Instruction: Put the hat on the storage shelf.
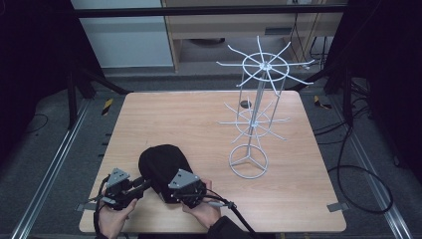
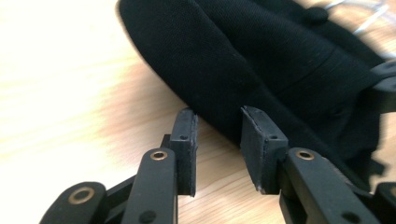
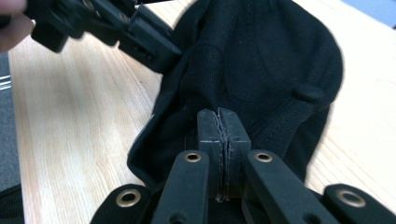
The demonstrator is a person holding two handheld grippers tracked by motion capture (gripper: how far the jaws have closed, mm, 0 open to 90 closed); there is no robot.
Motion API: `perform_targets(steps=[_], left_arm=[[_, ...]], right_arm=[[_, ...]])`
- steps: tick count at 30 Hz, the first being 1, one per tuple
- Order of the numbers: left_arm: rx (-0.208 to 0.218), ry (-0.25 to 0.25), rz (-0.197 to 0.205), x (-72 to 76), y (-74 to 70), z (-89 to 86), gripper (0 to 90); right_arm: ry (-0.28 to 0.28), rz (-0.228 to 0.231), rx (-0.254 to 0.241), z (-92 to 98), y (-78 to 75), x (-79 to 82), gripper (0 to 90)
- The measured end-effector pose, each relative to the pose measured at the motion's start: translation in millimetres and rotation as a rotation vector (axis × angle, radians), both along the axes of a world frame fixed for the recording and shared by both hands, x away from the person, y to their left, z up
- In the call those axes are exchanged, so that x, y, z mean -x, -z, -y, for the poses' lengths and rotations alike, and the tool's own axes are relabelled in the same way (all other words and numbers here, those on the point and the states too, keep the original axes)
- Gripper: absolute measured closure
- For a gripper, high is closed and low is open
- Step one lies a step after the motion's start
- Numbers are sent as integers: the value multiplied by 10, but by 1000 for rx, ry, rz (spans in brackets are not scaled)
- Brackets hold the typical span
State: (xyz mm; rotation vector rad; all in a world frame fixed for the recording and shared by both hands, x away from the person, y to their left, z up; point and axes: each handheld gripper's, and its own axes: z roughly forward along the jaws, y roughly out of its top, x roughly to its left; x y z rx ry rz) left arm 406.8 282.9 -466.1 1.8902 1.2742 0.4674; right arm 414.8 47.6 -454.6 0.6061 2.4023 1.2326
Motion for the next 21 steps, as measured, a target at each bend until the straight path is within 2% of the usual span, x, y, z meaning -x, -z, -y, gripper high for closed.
perform_targets(steps=[2,4,8,11,14,16,21], left_arm=[[-16,-28,-17,-11,26,-18,645],[-22,-47,-9,-8,17,-39,633],[1,-87,27,15,-46,-107,605],[26,-90,59,28,-100,-126,594],[36,-73,94,38,-178,-104,566],[41,-55,113,40,-236,-69,540],[46,-23,140,19,-373,57,487]], right_arm=[[1,-8,0,-46,10,-13,889],[-7,-15,-14,-89,5,-21,882],[-36,-43,-56,-121,-43,-10,819],[-48,-48,-101,-47,-122,2,753],[-17,-37,-150,133,-224,9,665],[19,-20,-173,323,-286,12,615],[98,-19,-181,784,-293,42,558]])
